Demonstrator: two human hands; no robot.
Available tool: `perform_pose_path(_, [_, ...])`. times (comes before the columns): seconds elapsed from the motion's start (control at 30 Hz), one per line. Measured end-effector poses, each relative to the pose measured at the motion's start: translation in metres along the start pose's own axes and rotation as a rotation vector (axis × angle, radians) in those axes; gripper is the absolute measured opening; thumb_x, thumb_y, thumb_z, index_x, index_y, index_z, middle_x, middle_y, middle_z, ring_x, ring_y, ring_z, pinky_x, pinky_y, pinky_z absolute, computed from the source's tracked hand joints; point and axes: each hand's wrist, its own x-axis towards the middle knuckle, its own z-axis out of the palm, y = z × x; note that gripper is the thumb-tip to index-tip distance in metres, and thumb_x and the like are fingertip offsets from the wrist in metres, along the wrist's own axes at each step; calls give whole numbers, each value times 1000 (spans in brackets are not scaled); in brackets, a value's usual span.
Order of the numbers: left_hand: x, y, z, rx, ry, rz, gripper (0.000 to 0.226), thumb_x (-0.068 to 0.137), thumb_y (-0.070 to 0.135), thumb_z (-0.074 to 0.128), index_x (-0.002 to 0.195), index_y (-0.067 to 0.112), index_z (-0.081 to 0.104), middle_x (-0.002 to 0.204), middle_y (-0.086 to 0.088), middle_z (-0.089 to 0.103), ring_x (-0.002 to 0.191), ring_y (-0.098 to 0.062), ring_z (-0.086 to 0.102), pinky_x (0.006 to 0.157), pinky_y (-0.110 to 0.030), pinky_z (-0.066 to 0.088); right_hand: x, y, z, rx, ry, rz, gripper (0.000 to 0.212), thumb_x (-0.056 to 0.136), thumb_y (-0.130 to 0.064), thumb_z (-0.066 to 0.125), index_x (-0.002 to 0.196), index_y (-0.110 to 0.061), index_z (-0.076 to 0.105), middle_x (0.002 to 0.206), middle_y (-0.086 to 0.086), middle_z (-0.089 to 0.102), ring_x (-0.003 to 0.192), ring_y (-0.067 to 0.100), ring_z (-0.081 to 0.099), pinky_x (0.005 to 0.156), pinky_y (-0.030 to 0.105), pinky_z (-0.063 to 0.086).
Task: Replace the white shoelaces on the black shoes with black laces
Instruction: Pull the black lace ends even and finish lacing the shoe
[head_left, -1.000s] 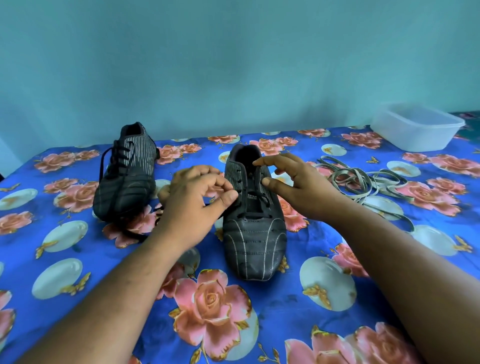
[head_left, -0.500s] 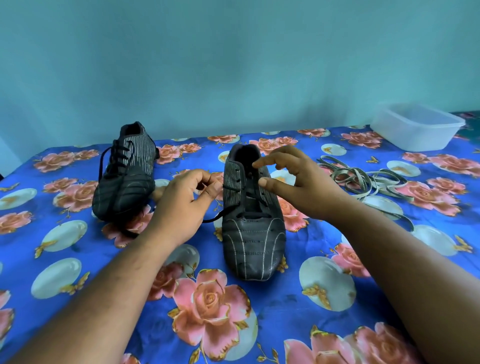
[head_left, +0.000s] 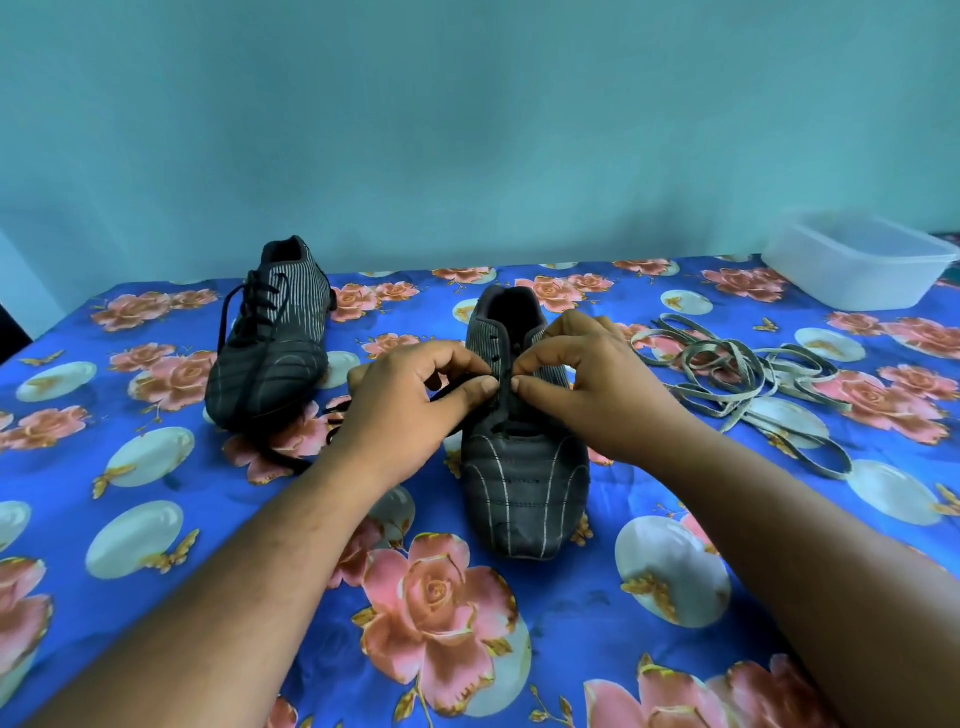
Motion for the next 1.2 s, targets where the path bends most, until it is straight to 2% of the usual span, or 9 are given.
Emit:
perform_pose_path(0.1, [1, 1, 2, -31, 6, -10, 25, 78, 64, 61, 92, 45, 69, 83, 28, 68, 83, -6, 60, 96, -59, 44, -1, -3, 4, 39, -10, 48, 6, 90, -34, 71, 95, -32, 75, 102, -5, 54, 106, 19, 42, 94, 31, 33])
perform_pose_path(0.23, [2, 0, 6, -95, -7, -41, 11, 91, 41, 71, 81, 38, 68, 79, 24, 68, 81, 0, 61, 89, -35, 45, -2, -6, 7, 124, -26, 97, 4, 92, -32, 69, 92, -36, 70, 103, -6, 55, 109, 18, 40, 94, 31, 33])
perform_pose_path(0.37, [3, 1, 8, -110, -39, -89, 28, 86, 62, 56, 90, 36, 67, 80, 12, 69, 80, -8, 62, 99, -52, 44, -1, -8, 9, 146, -27, 126, 9, 94, -32, 65, 88, -39, 66, 99, -14, 52, 109, 18, 38, 103, 41, 34])
perform_pose_path(0.53, [6, 2, 9, -176, -39, -148, 48, 88, 55, 51, 80, 10, 64, 77, -16, 56, 79, -27, 52, 85, -53, 44, -1, -10, 13, 68, 15, 126, 10, 94, -32, 63, 94, -36, 72, 100, -13, 50, 108, 20, 37, 106, 51, 33])
perform_pose_path(0.7, [5, -4, 9, -187, -52, -119, 41, 84, 63, 60, 83, 23, 68, 73, 9, 63, 75, -11, 57, 87, -46, 47, -1, -11, 12, 90, 17, 128, 10, 92, -32, 65, 90, -41, 68, 105, -11, 52, 110, 19, 37, 106, 49, 34])
perform_pose_path(0.8, [6, -7, 8, -186, -58, -40, 19, 86, 49, 72, 84, 30, 70, 81, 7, 70, 81, -20, 63, 82, -42, 53, -1, -10, 7, 76, -27, 123, 7, 92, -35, 66, 93, -42, 69, 108, -12, 51, 113, 18, 37, 106, 45, 32])
perform_pose_path(0.97, [8, -8, 10, -247, -75, -83, 14, 96, 30, 69, 83, 25, 73, 74, 9, 67, 74, -4, 57, 78, -14, 44, -1, -10, 6, 150, -5, 125, 17, 90, -38, 69, 81, -50, 61, 107, -15, 53, 115, 15, 37, 108, 47, 32])
perform_pose_path(1.13, [13, -10, 13, -352, -113, -188, 23, 99, 32, 65, 79, 28, 77, 73, 18, 68, 108, -19, 59, 111, -40, 37, 3, -12, 9, 145, -35, 142, 21, 93, -36, 64, 78, -49, 61, 109, -13, 54, 118, 17, 35, 110, 49, 30])
perform_pose_path(1.2, [12, -10, 12, -408, -99, -216, 23, 99, 26, 66, 79, 24, 78, 77, 18, 71, 105, -8, 61, 110, -29, 37, 4, -8, 5, 96, -72, 101, 19, 95, -39, 63, 80, -50, 62, 109, -13, 54, 117, 17, 37, 109, 50, 30])
